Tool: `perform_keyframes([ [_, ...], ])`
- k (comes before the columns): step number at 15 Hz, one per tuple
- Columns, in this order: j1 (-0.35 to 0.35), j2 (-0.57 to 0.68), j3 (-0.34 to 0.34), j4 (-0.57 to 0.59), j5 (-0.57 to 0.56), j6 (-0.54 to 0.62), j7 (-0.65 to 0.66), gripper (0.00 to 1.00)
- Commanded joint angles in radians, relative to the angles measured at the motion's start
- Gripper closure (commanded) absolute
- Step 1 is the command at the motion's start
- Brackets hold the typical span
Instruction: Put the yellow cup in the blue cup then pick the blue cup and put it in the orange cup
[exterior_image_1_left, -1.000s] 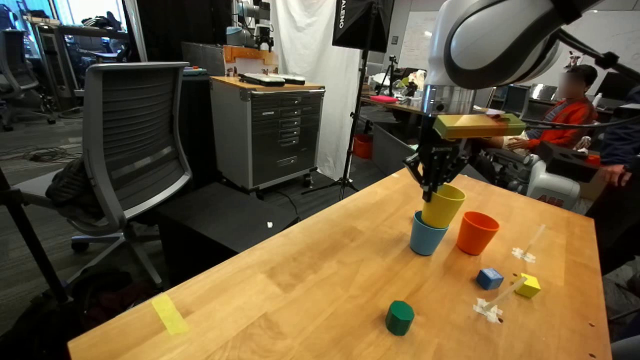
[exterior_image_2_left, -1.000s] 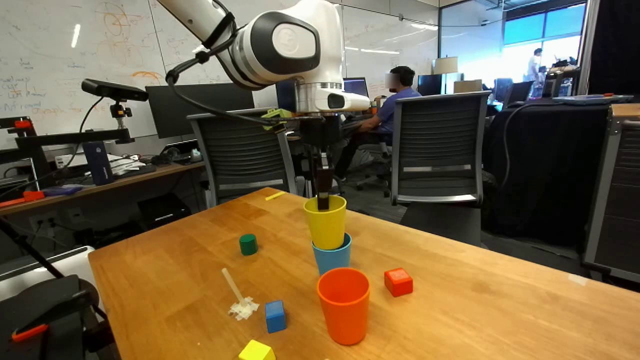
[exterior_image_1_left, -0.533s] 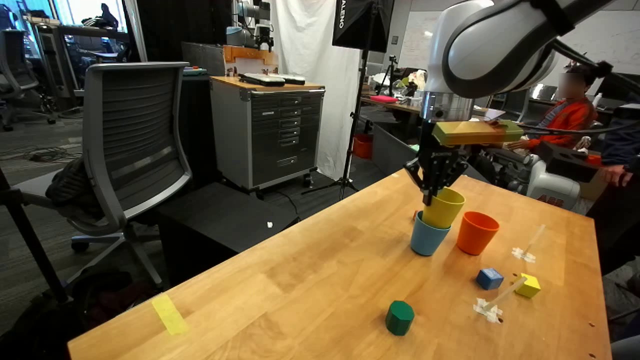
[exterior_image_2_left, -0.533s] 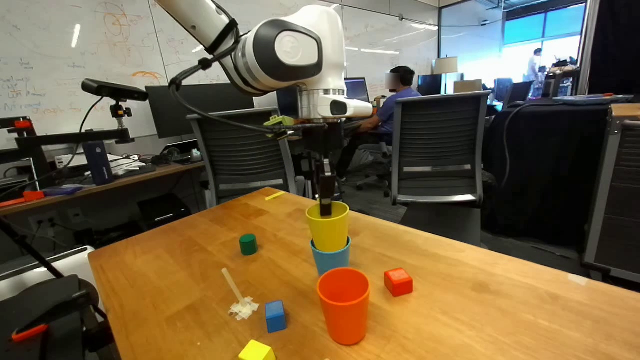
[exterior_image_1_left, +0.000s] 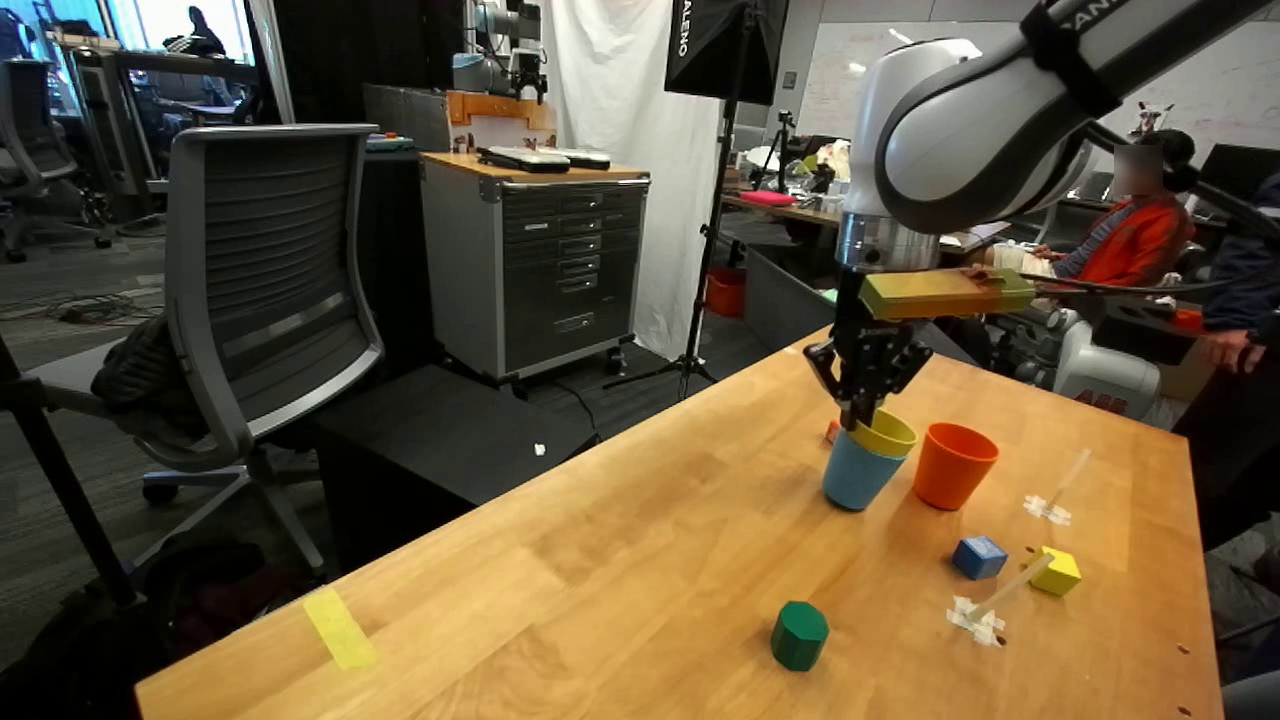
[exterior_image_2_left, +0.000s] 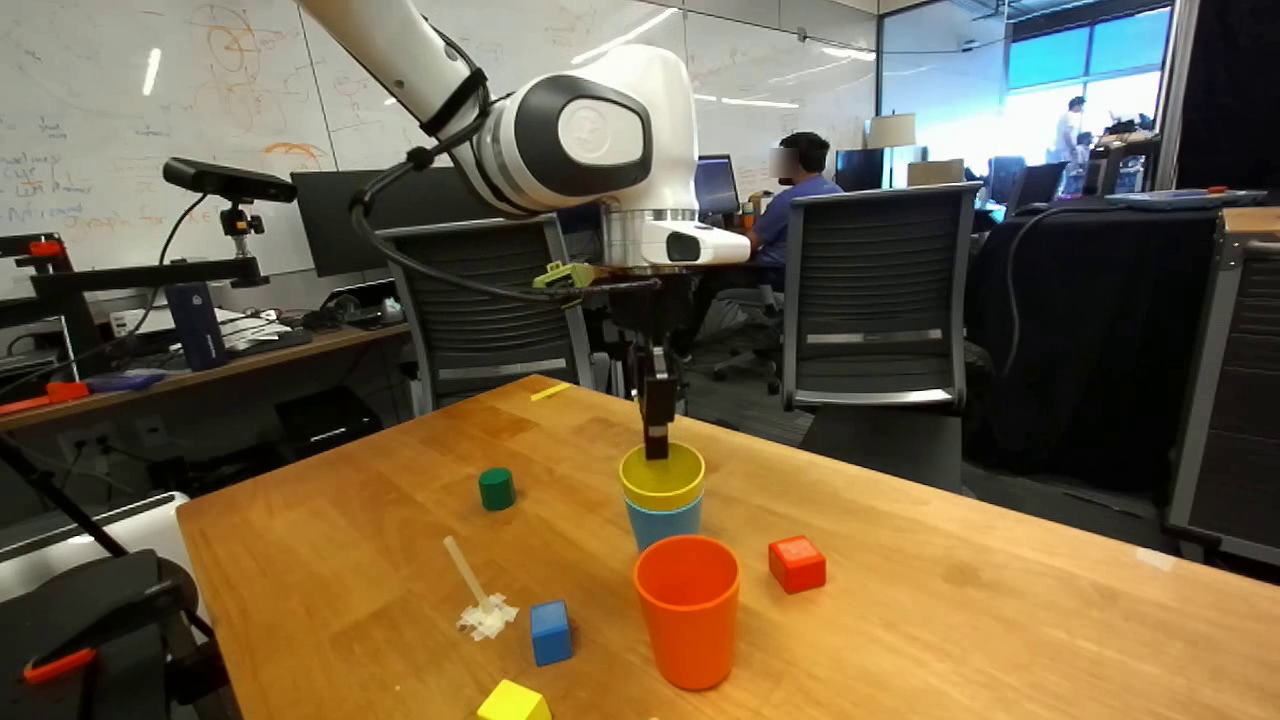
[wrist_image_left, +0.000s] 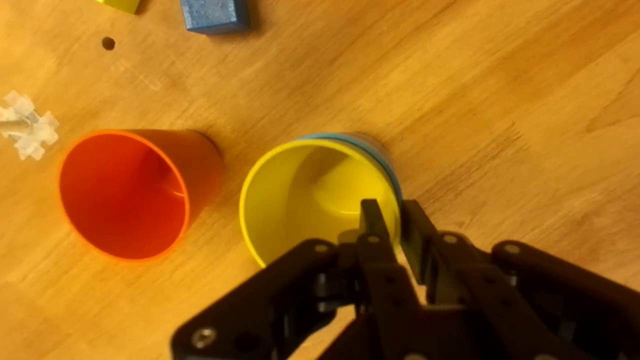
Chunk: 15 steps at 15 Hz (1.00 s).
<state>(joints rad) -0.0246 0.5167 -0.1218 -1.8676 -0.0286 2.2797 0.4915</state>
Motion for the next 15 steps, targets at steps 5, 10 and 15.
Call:
perform_keyframes([
  [5,0.018,-0.002,-0.013,0.009,0.013,0.015,0.003,0.22],
  [10,0.023,-0.003,-0.014,0.004,0.009,0.028,0.002,0.00],
  [15,0.024,0.008,-0.016,0.003,0.006,0.034,0.004,0.00],
])
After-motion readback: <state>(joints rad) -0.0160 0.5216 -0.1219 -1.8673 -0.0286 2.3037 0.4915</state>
